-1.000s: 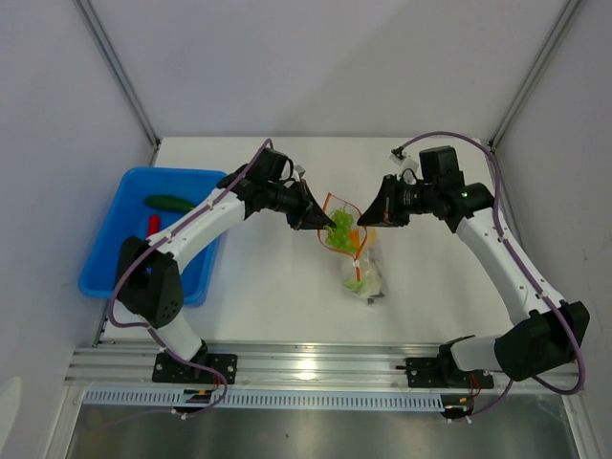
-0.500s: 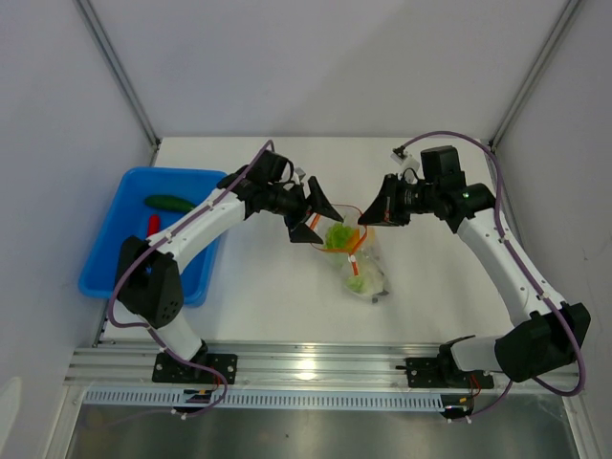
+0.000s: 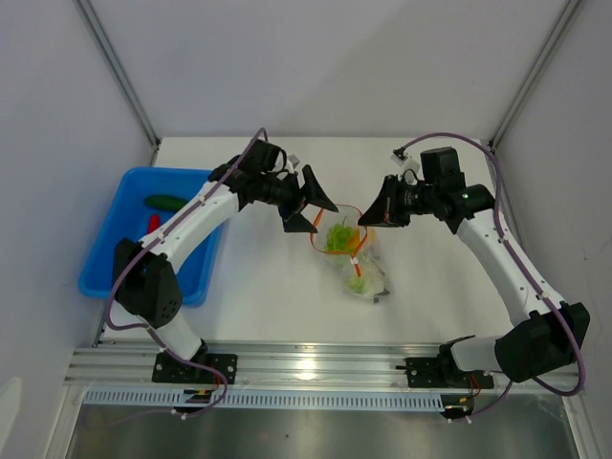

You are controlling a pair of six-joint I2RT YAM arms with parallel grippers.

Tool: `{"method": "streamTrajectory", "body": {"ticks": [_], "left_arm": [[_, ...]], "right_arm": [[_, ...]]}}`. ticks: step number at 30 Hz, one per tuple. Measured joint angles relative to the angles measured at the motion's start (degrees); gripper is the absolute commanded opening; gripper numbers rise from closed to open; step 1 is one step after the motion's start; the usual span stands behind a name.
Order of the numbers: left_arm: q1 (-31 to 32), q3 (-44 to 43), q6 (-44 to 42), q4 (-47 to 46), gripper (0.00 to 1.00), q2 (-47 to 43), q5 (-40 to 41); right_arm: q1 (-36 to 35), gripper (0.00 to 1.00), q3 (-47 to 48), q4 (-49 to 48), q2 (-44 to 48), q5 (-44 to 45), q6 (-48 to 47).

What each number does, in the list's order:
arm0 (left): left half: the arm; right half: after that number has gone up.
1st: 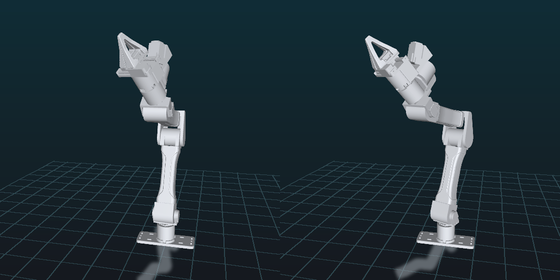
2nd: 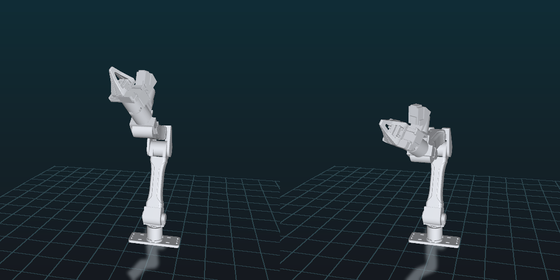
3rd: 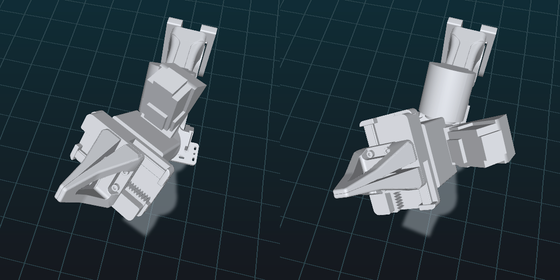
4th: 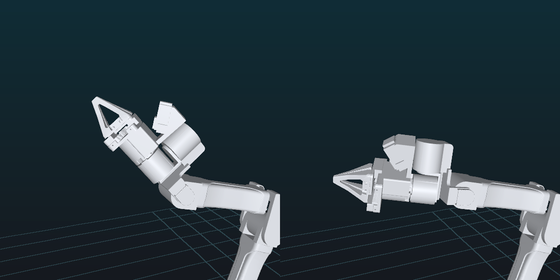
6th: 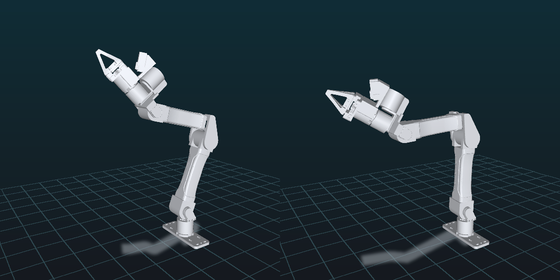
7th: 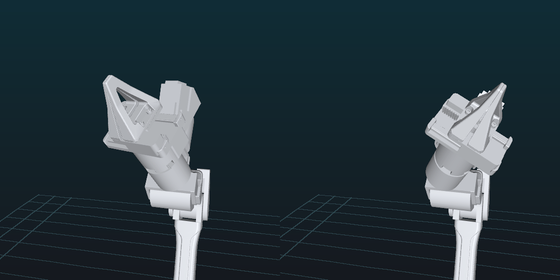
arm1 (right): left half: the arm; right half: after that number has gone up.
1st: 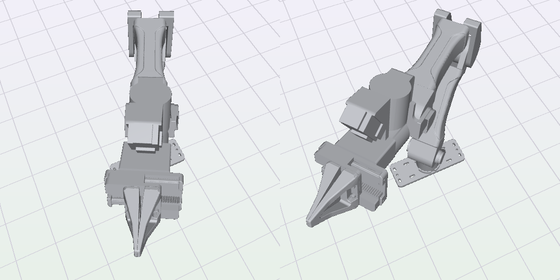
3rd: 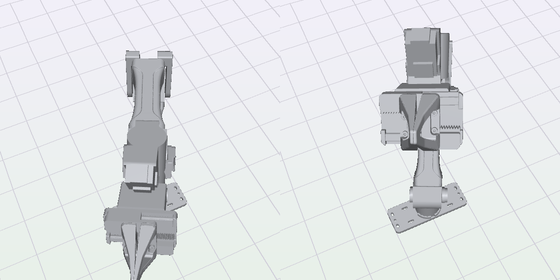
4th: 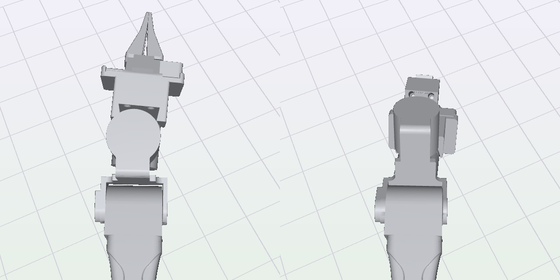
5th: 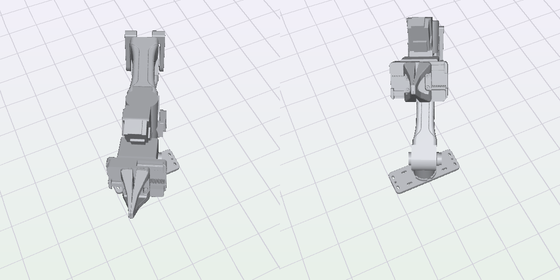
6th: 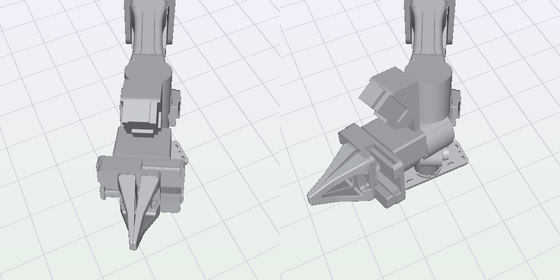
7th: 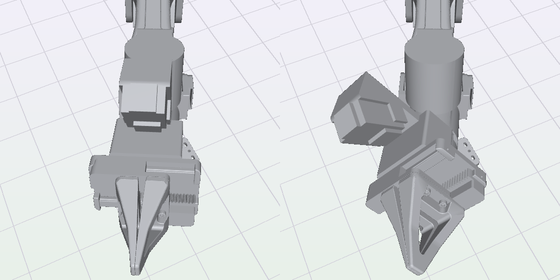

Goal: Place the food in the zip-top bag and seal the zipper
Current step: Place the fake fruit in the zipper food storage bag, then pick up the fake vegetable from the bin.

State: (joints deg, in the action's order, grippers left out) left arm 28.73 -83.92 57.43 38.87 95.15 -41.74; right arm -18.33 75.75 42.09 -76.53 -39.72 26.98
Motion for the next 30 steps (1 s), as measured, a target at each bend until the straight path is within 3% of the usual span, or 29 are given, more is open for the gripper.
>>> {"method": "streamTrajectory", "body": {"ticks": [15,24,30], "left_arm": [[-12.4,-1.9,-3.6,2.0,0.83,-5.2,3.5],[-25.9,8.3,-2.1,0.7,0.82,-13.4,9.4],[-35.4,10.8,-2.0,-0.9,0.81,-13.7,12.5]], "right_arm": [[0.1,0.00,-0.9,-0.4,0.0,0.0,0.0],[0.1,0.00,-1.1,-0.5,0.0,-0.1,0.0],[0.1,0.00,-1.7,-0.5,0.0,-0.2,0.0]]}}
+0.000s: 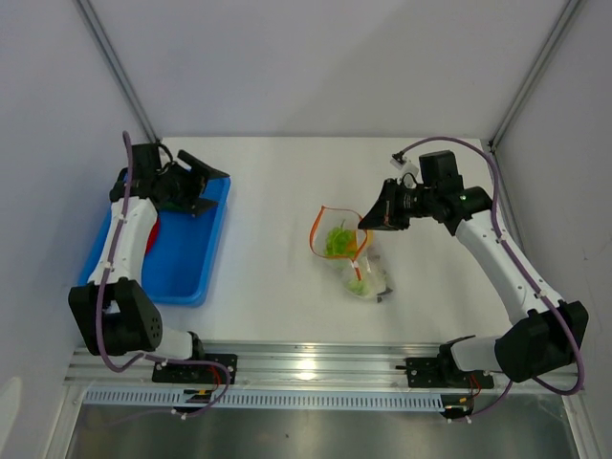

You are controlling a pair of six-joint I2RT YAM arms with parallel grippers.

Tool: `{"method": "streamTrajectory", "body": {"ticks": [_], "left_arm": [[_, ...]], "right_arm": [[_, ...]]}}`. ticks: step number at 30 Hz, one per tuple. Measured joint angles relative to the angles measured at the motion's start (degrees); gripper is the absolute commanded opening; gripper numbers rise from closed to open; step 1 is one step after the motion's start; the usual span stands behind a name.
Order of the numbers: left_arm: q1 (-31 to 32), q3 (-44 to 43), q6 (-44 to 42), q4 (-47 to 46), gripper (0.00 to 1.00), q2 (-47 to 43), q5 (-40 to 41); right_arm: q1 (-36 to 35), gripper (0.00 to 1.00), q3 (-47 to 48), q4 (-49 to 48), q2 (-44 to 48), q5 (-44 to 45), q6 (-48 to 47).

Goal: Place the food in the zip-top bag and seal the zipper
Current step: Pick up the fake vegetable from the bin.

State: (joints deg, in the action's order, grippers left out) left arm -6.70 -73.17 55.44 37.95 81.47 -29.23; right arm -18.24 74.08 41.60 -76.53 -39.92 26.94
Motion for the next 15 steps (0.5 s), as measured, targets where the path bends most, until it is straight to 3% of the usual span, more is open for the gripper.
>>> {"method": "streamTrajectory", "body": {"ticks": [6,15], "left_arm": [[-7.9,1.9,1.4,-6.6,0.80,1.0,0.6],[-15.6,16.7,10.6,-23.2,0.80,2.5,5.2]], "right_arm": [[0.0,0.00,-0.4,0.1,0.0,0.0,-0.2],[0.6,0.00,-0.5,0.1,0.0,0.0,-1.0]]}}
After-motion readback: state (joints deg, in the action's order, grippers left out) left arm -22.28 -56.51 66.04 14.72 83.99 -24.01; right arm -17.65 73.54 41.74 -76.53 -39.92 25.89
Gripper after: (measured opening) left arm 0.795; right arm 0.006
